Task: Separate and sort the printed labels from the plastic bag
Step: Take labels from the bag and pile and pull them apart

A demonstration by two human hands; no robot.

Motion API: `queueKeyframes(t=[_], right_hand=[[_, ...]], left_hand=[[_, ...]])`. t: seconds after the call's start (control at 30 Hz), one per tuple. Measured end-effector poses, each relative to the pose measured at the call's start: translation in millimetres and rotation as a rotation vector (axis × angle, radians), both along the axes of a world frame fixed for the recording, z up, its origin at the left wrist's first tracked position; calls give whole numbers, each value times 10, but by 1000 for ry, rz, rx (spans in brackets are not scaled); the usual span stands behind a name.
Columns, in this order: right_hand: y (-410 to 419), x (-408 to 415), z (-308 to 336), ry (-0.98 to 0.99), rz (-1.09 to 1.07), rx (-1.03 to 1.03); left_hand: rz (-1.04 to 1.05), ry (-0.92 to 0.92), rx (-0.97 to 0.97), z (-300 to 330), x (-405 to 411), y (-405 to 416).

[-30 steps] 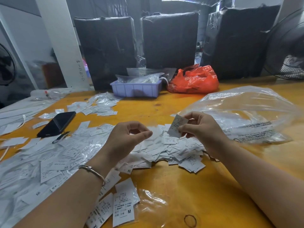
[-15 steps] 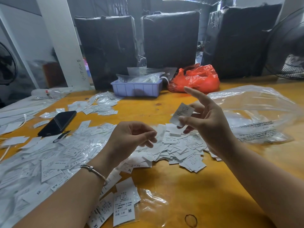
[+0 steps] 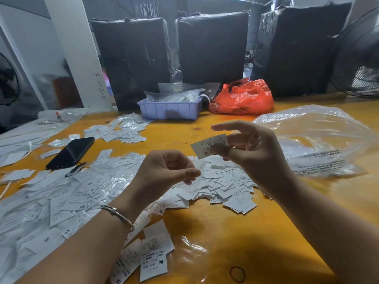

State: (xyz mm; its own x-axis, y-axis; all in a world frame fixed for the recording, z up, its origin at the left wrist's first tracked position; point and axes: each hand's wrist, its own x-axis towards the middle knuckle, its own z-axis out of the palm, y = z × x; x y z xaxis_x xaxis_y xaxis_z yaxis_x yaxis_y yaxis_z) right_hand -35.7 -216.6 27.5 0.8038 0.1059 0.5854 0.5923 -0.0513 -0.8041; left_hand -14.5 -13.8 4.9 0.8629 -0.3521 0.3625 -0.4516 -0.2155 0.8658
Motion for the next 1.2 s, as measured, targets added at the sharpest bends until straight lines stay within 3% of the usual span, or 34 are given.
queueKeyframes(t=[0.33, 0.57, 0.7, 0.8, 0.93, 1.2], right_hand=[[-71, 65, -77, -77, -204, -110], [-71, 79, -124, -81, -289, -182], [-86, 108, -146, -58, -303, -221], [-64, 132, -184, -18, -284, -253], [-66, 148, -195, -20, -274, -263], [-52, 144, -204, -22, -279, -279]], left_hand=[[57, -20, -25, -3, 39, 29], [-8, 265, -307, 66, 54, 85], [-57, 338, -409, 84, 50, 99], [-46, 328, -349, 65, 67, 104], [-47, 273, -99, 28, 61, 80], [-39, 274, -107, 49, 54, 74]])
